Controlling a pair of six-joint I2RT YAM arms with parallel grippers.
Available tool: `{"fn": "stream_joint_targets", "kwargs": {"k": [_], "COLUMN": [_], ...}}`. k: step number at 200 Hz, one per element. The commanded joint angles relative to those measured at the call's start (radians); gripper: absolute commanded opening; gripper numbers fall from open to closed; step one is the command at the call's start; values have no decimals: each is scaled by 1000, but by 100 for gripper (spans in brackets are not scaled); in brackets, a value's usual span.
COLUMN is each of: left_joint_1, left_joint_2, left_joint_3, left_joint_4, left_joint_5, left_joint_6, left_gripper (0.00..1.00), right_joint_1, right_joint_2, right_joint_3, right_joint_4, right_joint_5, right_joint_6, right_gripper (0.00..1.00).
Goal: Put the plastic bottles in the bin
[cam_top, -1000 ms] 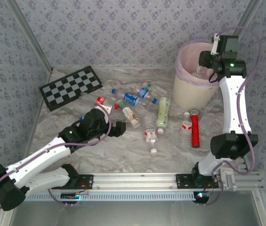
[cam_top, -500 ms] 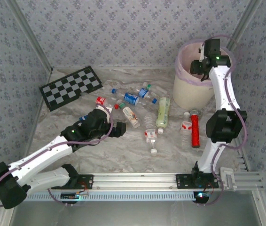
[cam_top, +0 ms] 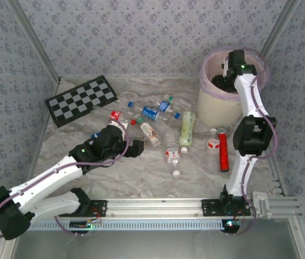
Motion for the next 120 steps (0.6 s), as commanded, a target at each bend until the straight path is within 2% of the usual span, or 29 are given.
{"fn": "stream_joint_targets", "kwargs": {"k": [1, 33, 78, 120], "left_joint_1": [7, 9, 34, 87], "left_joint_2": [-23, -15, -16, -12], "left_joint_3": [0, 10, 20, 25], "left_joint_4": [-23, -44, -129, -186], "left_joint_5": [-20, -33, -104, -158], "left_joint_6": [-9, -24, -89, -198], "left_gripper": [99, 99, 99, 99], "right_joint_1": [-1, -5, -15, -44], "right_joint_2": [-45, -52, -144, -312], "right_joint_3": [15, 107, 216, 178], "right_joint_4": [-26, -88, -149, -109], "right_joint_5": [-21, -4, 47, 43], "right_joint_6": [19, 9, -16, 44], "right_gripper": [82, 100, 100, 100]}}
